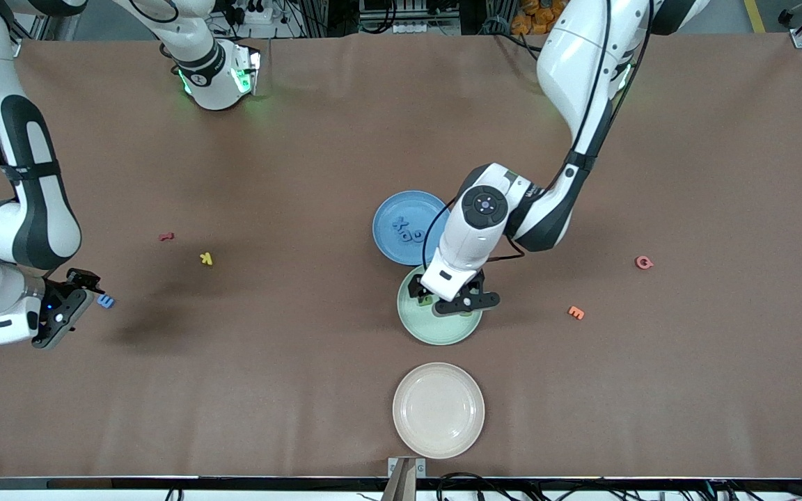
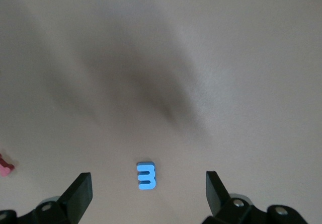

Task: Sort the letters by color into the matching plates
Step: 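Lower the right gripper onto blue 3 while the left gripper moves toward red letters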

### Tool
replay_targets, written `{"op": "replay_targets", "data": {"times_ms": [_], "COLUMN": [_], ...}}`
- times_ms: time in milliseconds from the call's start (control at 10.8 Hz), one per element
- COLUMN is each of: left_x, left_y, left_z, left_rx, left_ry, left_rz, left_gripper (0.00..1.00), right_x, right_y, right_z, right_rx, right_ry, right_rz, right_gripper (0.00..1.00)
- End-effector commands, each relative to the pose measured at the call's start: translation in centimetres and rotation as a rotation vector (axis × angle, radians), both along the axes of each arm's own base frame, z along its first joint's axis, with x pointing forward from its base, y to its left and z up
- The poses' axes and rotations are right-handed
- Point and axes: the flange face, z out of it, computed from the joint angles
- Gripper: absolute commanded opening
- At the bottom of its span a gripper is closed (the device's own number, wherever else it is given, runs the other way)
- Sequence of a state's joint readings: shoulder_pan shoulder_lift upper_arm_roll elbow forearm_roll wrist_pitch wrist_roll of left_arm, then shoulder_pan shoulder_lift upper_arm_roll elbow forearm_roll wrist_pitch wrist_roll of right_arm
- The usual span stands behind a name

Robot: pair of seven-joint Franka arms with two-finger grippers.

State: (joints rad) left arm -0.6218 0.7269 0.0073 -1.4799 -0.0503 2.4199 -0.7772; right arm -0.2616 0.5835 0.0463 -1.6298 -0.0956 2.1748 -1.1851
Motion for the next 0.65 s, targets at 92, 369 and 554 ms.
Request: {"op": "replay_targets", "data": {"times_ms": [92,369,554], "left_x": [2.5,3.0,3.7], "left_y": [6.5,13.3,18.0], "left_z": [8.4,15.1,16.7], "left_rx": [0.076,0.133,0.156], "left_ry": [0.006,0.079,0.107], "left_rz": [-0.032,-0.061,-0.121], "left_gripper": [1.00,1.00,1.00], "right_x": [-2.9,-4.1,-4.3], "right_y": [-2.2,-3.5,-3.9], "right_z": [-3.7,-5.3,-6.7], "right_rx": [0.011,0.011,0.009], "right_ry": [-0.026,-0.046,-0.063], "right_rz": [0.054,0.070,0.069], "right_gripper": [1.00,1.00,1.00]}}
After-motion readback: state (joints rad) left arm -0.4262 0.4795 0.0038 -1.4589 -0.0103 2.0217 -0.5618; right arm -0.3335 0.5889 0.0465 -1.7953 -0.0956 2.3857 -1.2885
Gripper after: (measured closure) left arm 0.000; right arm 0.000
